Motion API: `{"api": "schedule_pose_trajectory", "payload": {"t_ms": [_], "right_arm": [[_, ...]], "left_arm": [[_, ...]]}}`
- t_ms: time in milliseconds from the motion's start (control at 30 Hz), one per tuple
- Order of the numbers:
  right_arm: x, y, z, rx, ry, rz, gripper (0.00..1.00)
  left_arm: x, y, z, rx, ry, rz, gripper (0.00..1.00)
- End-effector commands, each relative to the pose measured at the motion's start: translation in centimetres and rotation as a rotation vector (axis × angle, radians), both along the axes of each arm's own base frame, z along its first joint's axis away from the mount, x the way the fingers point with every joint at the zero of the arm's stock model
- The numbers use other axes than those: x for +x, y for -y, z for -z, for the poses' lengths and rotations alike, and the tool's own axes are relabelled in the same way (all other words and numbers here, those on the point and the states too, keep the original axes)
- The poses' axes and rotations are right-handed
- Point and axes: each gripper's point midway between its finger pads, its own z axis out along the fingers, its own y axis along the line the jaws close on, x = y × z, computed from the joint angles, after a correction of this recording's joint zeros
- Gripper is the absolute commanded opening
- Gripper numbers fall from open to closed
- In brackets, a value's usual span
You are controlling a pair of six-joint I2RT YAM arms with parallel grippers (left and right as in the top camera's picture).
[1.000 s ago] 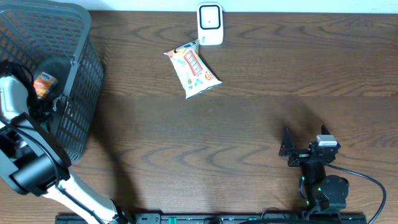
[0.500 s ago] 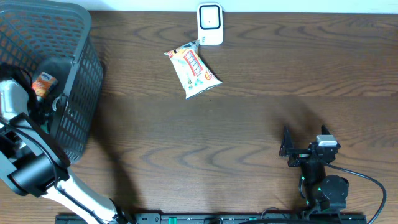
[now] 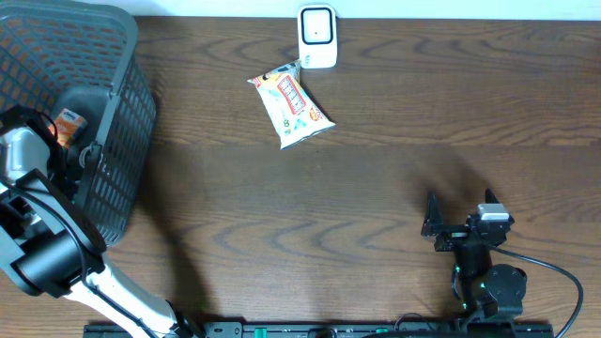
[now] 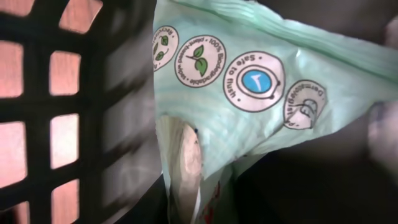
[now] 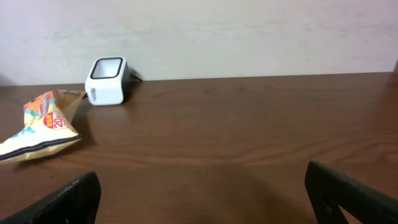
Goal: Scan the item barcode
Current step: 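Lower the left gripper into the basket and grasp the green wipes pack, then carry the green wipes pack to the scanner and release it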
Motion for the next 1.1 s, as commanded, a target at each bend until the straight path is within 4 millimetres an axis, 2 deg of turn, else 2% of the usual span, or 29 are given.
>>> {"api": "schedule_pose_trajectory", "payload": {"t_ms": [0,100,200,233,267,433,533,633,833,900,933,1067], "right_arm": [[0.0,0.3,0.2,0.009,-0.006,0.017,0.99],[0.0,0.3,0.2,0.009,-0.006,0.017,0.99],[0.0,0.3,0.2,0.009,-0.006,0.017,0.99],[0.0,0.3,0.2,0.009,-0.006,0.017,0.99],[0.0,0.3,0.2,0.009,-0.006,0.017,0.99],[0.0,0.3,0.2,0.009,-0.006,0.017,0.99],[0.0,0.3,0.2,0.009,-0.006,0.017,0.99],[0.0,0.3,0.2,0.009,-0.006,0.017,0.99],[0.0,0.3,0.2,0.009,-0.006,0.017,0.99],[0.0,0.3,0.2,0.009,-0.006,0.017,0.99],[0.0,0.3,0.2,0.009,-0.006,0.017,0.99],[0.0,0.3,0.2,0.009,-0.006,0.017,0.99]], "left_arm": [[-0.1,0.5,-2.0,-0.009,0.035,-0.008,0.26],[0.4,1.1,-4.4,-0.016,0.114,-0.006,0.25],[0.9,1.7,-7.6,0.001,0.212,0.0,0.2],[1.1,1.9,-8.8,0.008,0.257,0.005,0.2],[1.4,2.5,-11.1,0.02,0.334,0.014,0.2],[1.5,4.2,-17.6,0.074,0.54,0.052,0.2],[1.9,6.2,-21.5,0.063,0.704,0.102,0.2],[2.8,9.1,-25.2,0.013,0.882,0.185,0.2],[5.9,17.5,-32.2,-0.129,1.198,0.496,0.2],[6.6,20.1,-33.6,-0.156,1.247,0.589,0.2],[7.5,23.2,-34.6,-0.191,1.281,0.692,0.2],[9.4,27.8,-34.6,-0.212,1.276,0.817,0.2]]}}
